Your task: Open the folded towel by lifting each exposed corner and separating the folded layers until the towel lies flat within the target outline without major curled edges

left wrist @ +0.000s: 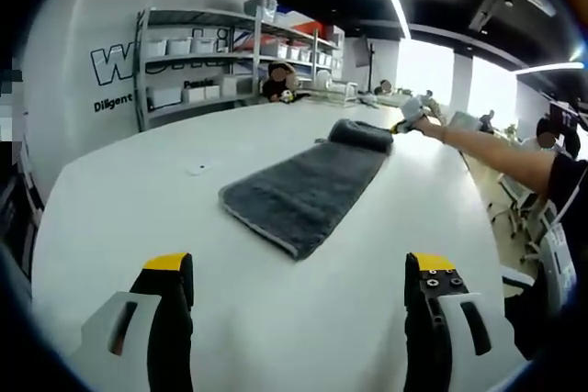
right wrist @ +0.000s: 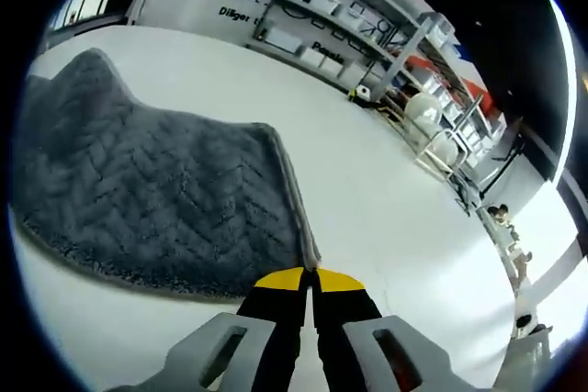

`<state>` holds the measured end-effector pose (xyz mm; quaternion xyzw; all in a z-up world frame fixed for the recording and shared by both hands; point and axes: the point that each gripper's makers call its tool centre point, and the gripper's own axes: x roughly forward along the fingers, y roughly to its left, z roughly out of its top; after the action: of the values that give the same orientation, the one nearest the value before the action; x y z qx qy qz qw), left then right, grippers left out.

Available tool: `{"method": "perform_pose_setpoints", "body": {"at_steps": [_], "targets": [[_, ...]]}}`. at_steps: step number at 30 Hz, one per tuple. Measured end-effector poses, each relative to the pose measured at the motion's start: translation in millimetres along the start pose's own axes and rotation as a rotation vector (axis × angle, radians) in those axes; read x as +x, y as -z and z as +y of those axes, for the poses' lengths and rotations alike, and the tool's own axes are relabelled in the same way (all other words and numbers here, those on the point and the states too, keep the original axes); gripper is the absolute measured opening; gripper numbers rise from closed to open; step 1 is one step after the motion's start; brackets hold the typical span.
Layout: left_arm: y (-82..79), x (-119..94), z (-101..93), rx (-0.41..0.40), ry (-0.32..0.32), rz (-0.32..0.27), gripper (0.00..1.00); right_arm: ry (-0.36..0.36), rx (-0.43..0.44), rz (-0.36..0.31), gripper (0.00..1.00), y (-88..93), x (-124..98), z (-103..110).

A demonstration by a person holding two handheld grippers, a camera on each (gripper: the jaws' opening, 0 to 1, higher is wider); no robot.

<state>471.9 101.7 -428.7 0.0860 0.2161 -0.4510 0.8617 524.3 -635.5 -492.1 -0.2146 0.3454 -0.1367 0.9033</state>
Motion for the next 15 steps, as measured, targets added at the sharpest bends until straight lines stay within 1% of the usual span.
{"method": "perform_pose_setpoints", "body": {"at_steps": [5,7,11,13,15], "targets": [[-0.7,-1.6,-0.3,0.011,-0.009,0.002,0.94,0.037,-0.007,0.037,0.0,9.9,4.9,-12.4],[-0.4,-2.8,-0.2,0.013,-0.013,0.003,0.94,0.043,-0.002,0.037,0.0,11.3,9.2,-17.4],[-2.0,-5.5,1.1,0.01,-0.02,-0.008,0.94,0.063,-0.011,0.035,0.0,12.8,8.7,-20.1],[-2.2,-5.6,0.0,0.009,-0.016,-0.011,0.94,0.103,-0.024,0.036,0.0,12.4,12.2,-30.5],[-1.5,-5.2,-1.1,0.012,-0.018,-0.009,0.94,0.127,-0.032,0.049,0.0,15.8,13.0,-33.2]]}}
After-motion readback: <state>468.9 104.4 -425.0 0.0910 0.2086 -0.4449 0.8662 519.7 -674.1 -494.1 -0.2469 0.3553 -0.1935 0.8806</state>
